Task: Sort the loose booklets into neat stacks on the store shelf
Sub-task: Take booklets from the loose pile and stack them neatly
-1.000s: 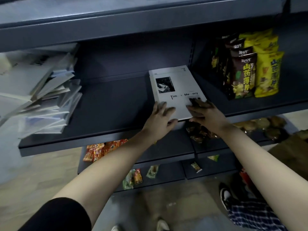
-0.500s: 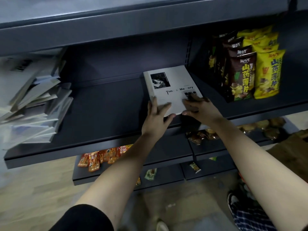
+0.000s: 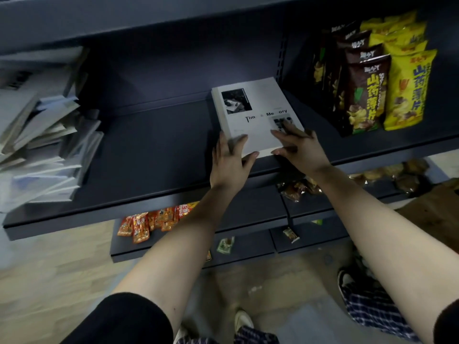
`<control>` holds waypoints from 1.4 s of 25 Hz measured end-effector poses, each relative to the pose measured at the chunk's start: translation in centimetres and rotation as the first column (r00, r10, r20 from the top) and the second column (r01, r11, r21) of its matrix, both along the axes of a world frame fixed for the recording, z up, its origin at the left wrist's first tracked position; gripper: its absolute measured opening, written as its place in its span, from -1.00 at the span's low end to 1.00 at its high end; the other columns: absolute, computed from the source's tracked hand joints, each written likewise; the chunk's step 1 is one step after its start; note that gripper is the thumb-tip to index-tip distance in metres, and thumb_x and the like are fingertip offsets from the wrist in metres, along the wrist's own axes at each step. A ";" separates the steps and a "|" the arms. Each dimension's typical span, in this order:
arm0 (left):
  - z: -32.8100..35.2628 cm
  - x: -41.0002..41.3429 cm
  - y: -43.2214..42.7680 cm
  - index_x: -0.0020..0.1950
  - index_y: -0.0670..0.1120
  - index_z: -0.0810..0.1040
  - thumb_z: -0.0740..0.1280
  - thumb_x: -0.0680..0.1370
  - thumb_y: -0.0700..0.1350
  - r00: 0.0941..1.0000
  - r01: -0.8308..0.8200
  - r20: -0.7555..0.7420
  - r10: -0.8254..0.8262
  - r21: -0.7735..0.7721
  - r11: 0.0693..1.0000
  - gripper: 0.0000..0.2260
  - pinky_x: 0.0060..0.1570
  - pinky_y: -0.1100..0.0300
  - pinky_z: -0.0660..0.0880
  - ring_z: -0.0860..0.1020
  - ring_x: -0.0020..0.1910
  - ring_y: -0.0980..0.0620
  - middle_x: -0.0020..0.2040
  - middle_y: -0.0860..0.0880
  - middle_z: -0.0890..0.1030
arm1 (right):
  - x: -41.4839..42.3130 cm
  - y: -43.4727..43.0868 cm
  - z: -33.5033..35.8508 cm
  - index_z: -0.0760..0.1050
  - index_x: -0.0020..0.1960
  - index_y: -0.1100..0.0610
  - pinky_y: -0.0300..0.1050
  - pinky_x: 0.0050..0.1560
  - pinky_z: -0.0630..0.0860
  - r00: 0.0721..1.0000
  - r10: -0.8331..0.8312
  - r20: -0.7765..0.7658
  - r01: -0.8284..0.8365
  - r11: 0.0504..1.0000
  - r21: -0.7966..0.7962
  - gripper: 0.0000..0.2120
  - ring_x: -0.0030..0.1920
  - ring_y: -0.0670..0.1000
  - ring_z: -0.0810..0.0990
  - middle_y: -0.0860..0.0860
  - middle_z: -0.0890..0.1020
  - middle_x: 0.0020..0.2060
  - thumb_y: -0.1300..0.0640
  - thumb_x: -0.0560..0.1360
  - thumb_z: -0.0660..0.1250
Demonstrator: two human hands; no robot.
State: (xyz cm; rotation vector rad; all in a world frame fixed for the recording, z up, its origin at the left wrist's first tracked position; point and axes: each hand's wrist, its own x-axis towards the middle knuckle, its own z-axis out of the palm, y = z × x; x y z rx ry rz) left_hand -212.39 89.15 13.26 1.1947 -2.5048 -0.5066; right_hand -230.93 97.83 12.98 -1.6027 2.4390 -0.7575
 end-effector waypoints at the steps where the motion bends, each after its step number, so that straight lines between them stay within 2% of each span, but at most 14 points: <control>1: 0.1 0.1 0.1 0.47 0.12 0.23 0.16 0.57 0.20 1.000 0.007 0.006 -0.007 -0.002 1.000 -0.51 0.43 -0.12 0.14 0.08 0.48 -0.25 0.53 -0.24 0.01 | 0.5 0.2 -0.1 0.37 0.37 -0.14 0.03 0.31 0.30 1.000 -0.025 -0.006 0.025 0.999 -0.044 -0.52 0.31 0.26 0.28 -0.06 0.27 0.46 -0.06 0.46 0.35; 5: 0.6 0.2 0.2 0.48 0.10 0.22 0.17 0.58 0.17 1.000 -0.009 0.011 0.009 0.014 1.000 -0.52 0.45 -0.11 0.07 0.06 0.49 -0.25 0.53 -0.23 0.04 | 1.0 0.5 0.0 0.43 0.34 -0.11 0.02 0.25 0.37 0.998 -0.053 -0.037 0.048 0.992 -0.120 -0.55 0.28 0.27 0.32 -0.05 0.37 0.41 -0.08 0.46 0.35; 12: 0.0 0.4 0.2 0.47 0.03 0.28 0.18 0.59 0.11 1.000 -0.009 -0.015 0.008 -0.051 0.999 -0.54 0.46 -0.11 0.06 0.12 0.47 -0.26 0.50 -0.29 0.14 | 0.8 0.8 -0.2 0.36 0.34 -0.25 0.15 0.13 0.50 0.997 -0.045 -0.059 0.040 0.995 -0.093 -0.56 0.37 0.17 0.24 -0.17 0.34 0.40 -0.17 0.47 0.28; 19: -0.8 0.1 -0.2 0.46 0.00 0.29 0.06 0.56 0.18 1.000 0.011 0.001 -0.011 -0.119 0.993 -0.50 0.46 -0.10 0.05 0.20 0.44 -0.27 0.47 -0.33 0.18 | 0.8 0.8 -0.5 0.27 0.38 -0.28 0.22 0.16 0.45 0.994 -0.027 -0.104 0.019 0.997 -0.079 -0.54 0.40 0.25 0.17 -0.16 0.27 0.45 -0.11 0.51 0.27; 23: -0.7 0.2 -0.3 0.47 0.01 0.25 0.14 0.60 0.12 1.000 0.011 0.013 -0.009 -0.100 0.995 -0.54 0.46 -0.08 0.00 0.15 0.47 -0.24 0.48 -0.32 0.15 | 1.0 0.8 -0.2 0.26 0.37 -0.32 0.21 0.23 0.42 0.998 -0.044 -0.052 0.042 0.998 -0.036 -0.54 0.41 0.25 0.14 -0.18 0.24 0.45 -0.13 0.51 0.26; 28: -0.9 0.1 -0.4 0.47 0.01 0.25 0.14 0.61 0.11 0.999 0.027 -0.014 -0.029 -0.111 0.993 -0.55 0.45 -0.08 -0.01 0.15 0.47 -0.24 0.47 -0.33 0.16 | 1.1 0.8 0.0 0.26 0.35 -0.36 0.17 0.32 0.33 0.998 -0.061 -0.031 0.060 0.998 -0.027 -0.57 0.41 0.23 0.15 -0.17 0.23 0.46 -0.26 0.49 0.19; 31: -1.1 0.1 -0.8 0.46 0.01 0.28 0.16 0.60 0.09 0.999 0.034 -0.036 -0.038 -0.117 0.993 -0.56 0.45 -0.10 0.00 0.13 0.48 -0.23 0.47 -0.32 0.17 | 1.3 0.4 0.0 0.30 0.32 -0.37 0.14 0.33 0.32 0.995 -0.105 0.003 0.105 0.994 -0.034 -0.51 0.40 0.21 0.18 -0.18 0.26 0.44 -0.39 0.41 0.06; 35: -1.6 0.2 -0.9 0.46 -0.02 0.29 0.15 0.61 0.07 0.996 0.063 -0.055 -0.072 -0.148 0.987 -0.57 0.44 -0.14 0.02 0.11 0.48 -0.25 0.49 -0.31 0.12 | 1.3 0.3 -0.5 0.31 0.31 -0.37 0.15 0.32 0.33 0.993 -0.116 -0.033 0.114 0.991 -0.065 -0.47 0.37 0.22 0.21 -0.17 0.28 0.43 -0.42 0.38 -0.03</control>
